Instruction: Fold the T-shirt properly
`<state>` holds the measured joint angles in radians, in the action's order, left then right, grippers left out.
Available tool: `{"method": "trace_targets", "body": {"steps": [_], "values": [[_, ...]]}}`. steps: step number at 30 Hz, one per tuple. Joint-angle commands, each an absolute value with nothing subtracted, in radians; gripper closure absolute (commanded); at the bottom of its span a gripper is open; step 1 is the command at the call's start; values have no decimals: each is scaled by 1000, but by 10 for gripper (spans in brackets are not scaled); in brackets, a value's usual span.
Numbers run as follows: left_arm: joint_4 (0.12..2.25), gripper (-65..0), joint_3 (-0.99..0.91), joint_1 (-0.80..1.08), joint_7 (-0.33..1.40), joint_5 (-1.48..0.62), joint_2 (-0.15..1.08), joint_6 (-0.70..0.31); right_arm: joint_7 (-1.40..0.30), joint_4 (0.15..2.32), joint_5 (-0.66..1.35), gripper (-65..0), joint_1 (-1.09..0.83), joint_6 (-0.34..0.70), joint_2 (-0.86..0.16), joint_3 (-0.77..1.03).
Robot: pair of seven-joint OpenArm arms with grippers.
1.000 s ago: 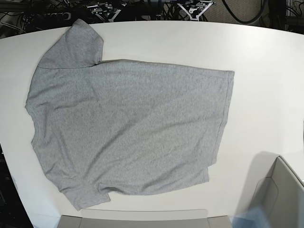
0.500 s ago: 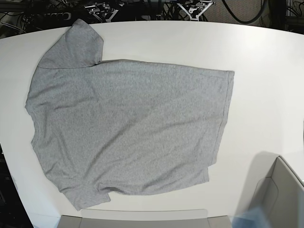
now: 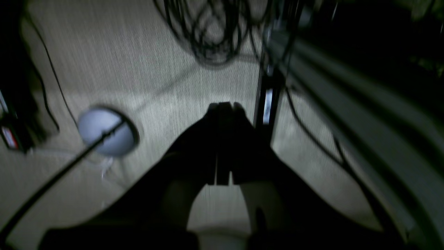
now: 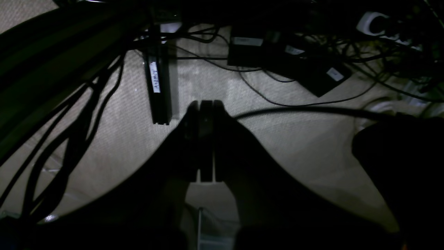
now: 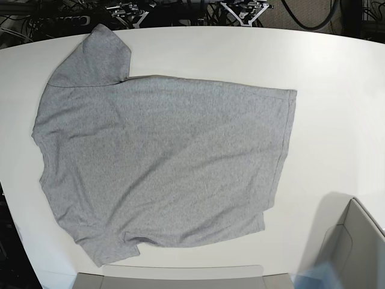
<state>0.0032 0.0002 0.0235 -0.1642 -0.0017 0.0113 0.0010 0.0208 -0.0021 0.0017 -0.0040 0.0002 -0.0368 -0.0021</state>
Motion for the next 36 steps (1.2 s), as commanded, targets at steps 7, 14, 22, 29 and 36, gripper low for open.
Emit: {"method": "trace_targets", "body": {"steps": [7,14,22,29,36], "values": [[2,-1,1,140,-570,-5,8,4,478,0,4,0,-136,7,-64,-1],[2,-2,8,268,-1081,-2,8,4,937,0,7,-1,-274,7,-96,1],[30,-3,5,366,-1340,-2,8,4,1153,62,7,-2,-390,7,-110,2],[344,-3,10,533,-1340,-2,7,4,1153,501,54,-2,-647,7,-113,1],[797,-3,4,766,-1337,-1,7,4,1150,1007,101,-3,-924,7,-119,1]]}}
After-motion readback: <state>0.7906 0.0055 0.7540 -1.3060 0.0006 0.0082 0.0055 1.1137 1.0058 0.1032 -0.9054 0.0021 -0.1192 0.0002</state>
